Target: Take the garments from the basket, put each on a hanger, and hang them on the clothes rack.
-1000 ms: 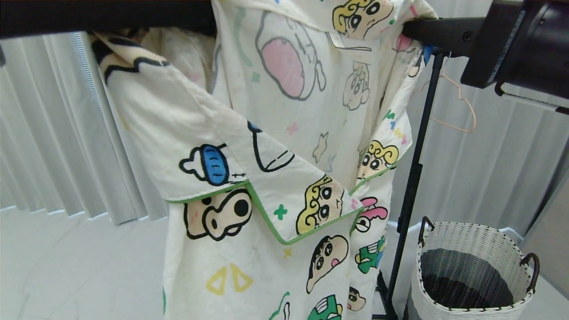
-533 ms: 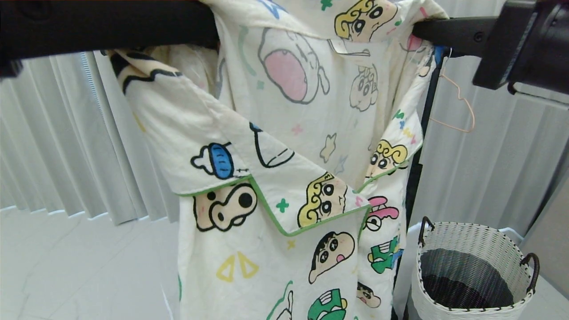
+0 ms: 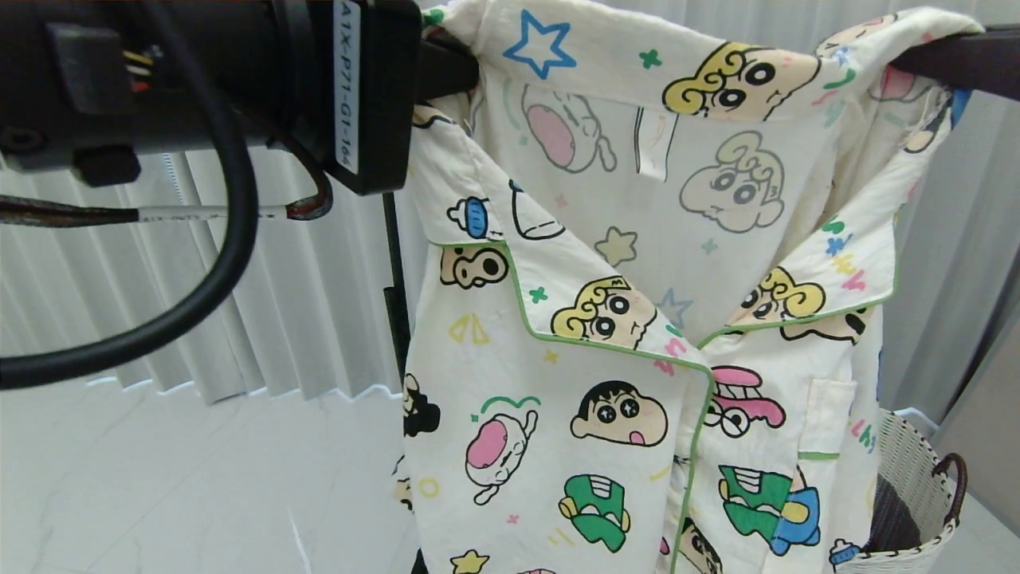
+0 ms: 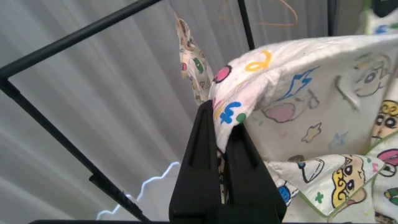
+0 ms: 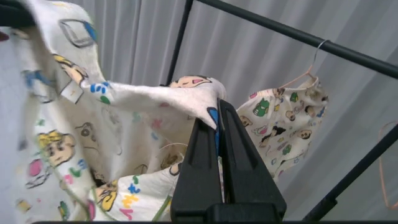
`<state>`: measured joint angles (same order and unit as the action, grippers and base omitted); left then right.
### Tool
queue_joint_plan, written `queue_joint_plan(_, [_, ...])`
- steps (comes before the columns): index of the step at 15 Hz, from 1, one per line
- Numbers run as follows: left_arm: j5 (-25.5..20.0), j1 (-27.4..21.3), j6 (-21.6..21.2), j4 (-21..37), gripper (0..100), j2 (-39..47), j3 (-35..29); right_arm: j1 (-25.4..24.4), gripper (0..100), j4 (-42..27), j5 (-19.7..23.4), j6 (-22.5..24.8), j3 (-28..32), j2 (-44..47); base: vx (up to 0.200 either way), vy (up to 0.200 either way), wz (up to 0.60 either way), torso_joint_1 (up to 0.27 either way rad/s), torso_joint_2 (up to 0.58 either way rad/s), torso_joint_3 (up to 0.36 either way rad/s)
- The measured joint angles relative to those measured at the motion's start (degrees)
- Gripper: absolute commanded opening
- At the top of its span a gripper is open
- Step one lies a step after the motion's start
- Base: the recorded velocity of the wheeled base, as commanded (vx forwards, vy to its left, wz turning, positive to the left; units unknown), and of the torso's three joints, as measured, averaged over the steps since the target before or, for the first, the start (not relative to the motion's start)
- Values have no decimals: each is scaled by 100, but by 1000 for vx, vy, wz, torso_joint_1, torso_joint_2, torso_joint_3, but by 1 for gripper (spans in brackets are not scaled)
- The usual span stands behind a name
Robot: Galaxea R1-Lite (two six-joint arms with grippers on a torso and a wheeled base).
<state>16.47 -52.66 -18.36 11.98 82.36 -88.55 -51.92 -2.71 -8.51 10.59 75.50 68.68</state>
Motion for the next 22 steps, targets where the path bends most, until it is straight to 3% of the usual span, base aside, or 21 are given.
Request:
queue_joint_plan(9, [0,33,-4,2,0,-99,247,51,0,24,-367,108,-111,-29,0,0,0,0,0,0])
queue_joint_plan(18, [6,71,18,-5,0,-433,571,71,0,33,-372,101,-151,-49,0,0,0,0,0,0])
queue_joint_plan(19, [6,71,30,-5,0,-435,573,71,100,33,-372,101,-155,-49,0,0,0,0,0,0])
queue_joint_plan(22, [22,71,13,-2,0,-414,575,63,100,9,-363,104,-201,-68,0,0,0,0,0,0])
